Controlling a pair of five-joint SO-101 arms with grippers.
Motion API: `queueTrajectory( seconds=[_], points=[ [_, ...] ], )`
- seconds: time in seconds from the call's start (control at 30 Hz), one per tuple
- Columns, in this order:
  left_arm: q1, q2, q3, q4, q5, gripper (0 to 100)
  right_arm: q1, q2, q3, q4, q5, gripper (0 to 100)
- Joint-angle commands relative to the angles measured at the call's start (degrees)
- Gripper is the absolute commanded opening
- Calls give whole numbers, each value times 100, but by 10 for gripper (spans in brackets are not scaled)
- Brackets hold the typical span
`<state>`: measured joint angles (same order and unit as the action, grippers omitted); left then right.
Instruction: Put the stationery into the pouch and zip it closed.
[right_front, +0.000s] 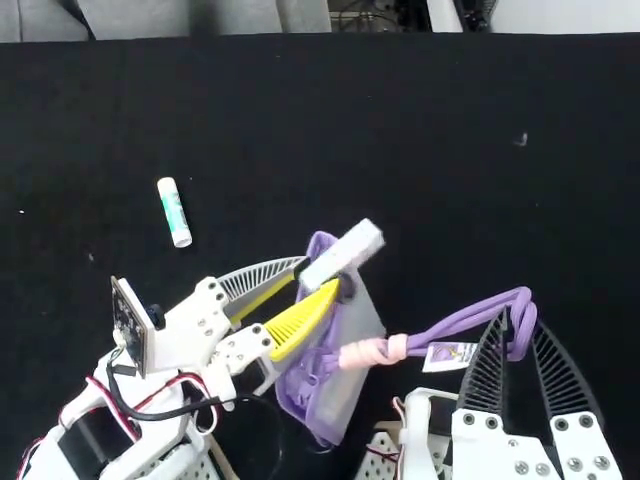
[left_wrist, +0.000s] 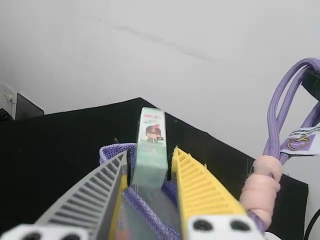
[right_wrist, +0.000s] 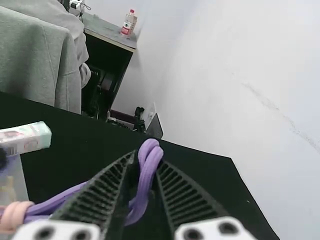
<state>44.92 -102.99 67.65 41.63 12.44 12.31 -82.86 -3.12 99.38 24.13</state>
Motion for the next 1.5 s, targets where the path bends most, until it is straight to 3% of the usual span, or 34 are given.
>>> queueTrajectory(
  seconds=[0.0, 0.23, 0.43, 0.53, 0.63, 1.03, 1.23, 1.47],
  points=[
    [31, 26, -251, 53, -114, 149, 53, 22, -75, 185, -44, 11],
    [-31, 35, -321, 132, -158, 149, 53, 22, -75, 185, -44, 11],
    [-831, 18, -312, 220, -149, 142, 53, 22, -75, 185, -44, 11],
    [-1007, -26, -391, 167, -141, 78, 53, 22, -75, 185, -44, 11],
    [-1015, -26, -620, 176, -141, 27, 53, 22, -75, 185, -44, 11],
    [-989, 44, -1798, 255, -141, 29, 53, 22, -75, 185, -44, 11],
    [-989, 1090, -3266, 2022, -695, 29, 53, 22, -75, 185, -44, 11],
    [-971, 2699, -5481, 3596, -712, 29, 53, 22, -75, 185, -53, 11]
  ],
)
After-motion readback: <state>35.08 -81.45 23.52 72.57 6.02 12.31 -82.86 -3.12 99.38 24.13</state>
